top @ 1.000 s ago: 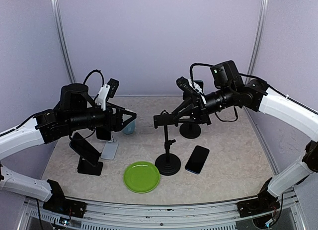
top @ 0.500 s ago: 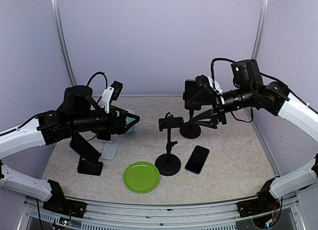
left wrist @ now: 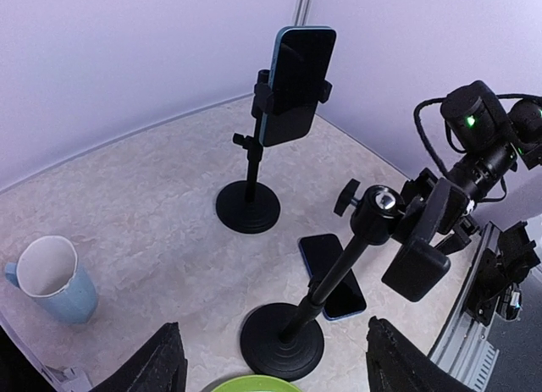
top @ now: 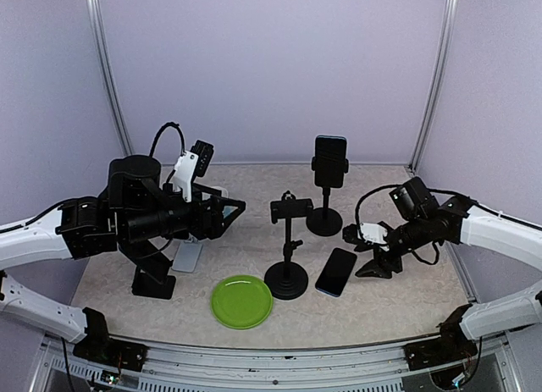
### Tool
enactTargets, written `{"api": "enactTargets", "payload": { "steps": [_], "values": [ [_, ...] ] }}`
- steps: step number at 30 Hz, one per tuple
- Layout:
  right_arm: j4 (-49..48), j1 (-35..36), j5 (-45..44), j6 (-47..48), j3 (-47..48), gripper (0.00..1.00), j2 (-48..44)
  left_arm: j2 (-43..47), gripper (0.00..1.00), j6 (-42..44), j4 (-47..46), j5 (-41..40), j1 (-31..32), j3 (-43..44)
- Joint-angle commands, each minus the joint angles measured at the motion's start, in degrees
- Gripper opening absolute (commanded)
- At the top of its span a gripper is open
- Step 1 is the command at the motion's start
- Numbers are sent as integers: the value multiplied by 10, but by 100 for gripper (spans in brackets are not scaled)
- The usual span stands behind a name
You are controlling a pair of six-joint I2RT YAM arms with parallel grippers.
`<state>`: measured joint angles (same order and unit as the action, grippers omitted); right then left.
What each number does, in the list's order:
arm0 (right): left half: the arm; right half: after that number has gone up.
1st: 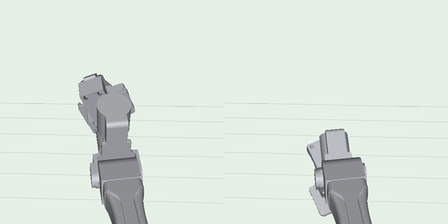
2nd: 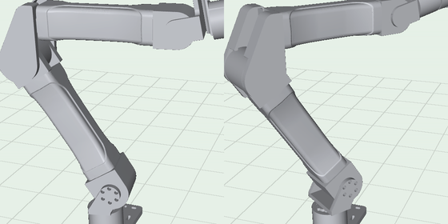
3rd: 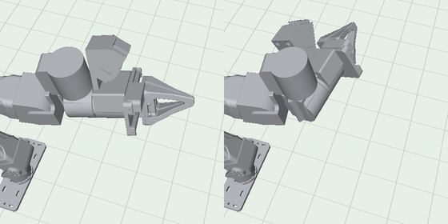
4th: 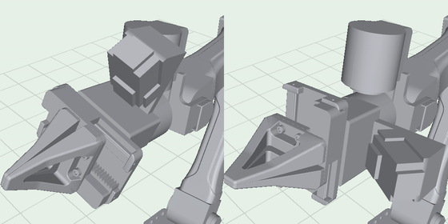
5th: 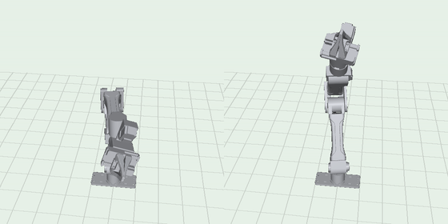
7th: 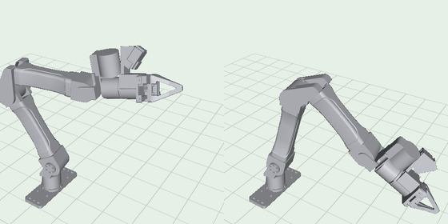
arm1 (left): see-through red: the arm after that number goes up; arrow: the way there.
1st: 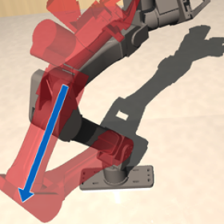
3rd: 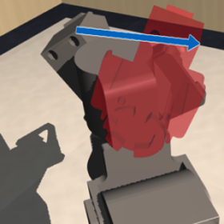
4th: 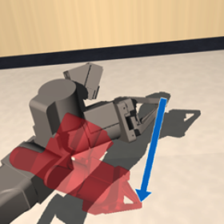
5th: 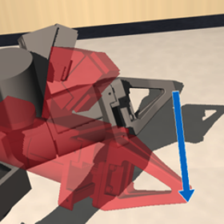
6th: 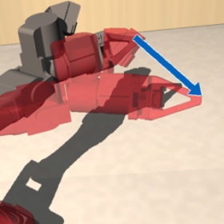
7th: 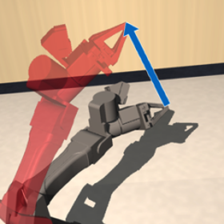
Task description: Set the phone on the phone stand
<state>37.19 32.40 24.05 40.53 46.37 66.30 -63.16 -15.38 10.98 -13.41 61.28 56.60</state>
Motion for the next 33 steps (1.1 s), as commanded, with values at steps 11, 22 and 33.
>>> {"api": "enactTargets", "payload": {
  "steps": [11,22,33],
  "values": [
    [-164,60,-159,-92,86,64,277,13,74,-26,12,-105,9,-25],
    [-143,102,-191,-123,173,67,409,27,74,-36,5,-89,10,-42],
    [-102,106,-248,-111,94,100,315,11,74,-19,-13,-68,9,-42]
  ]
}}
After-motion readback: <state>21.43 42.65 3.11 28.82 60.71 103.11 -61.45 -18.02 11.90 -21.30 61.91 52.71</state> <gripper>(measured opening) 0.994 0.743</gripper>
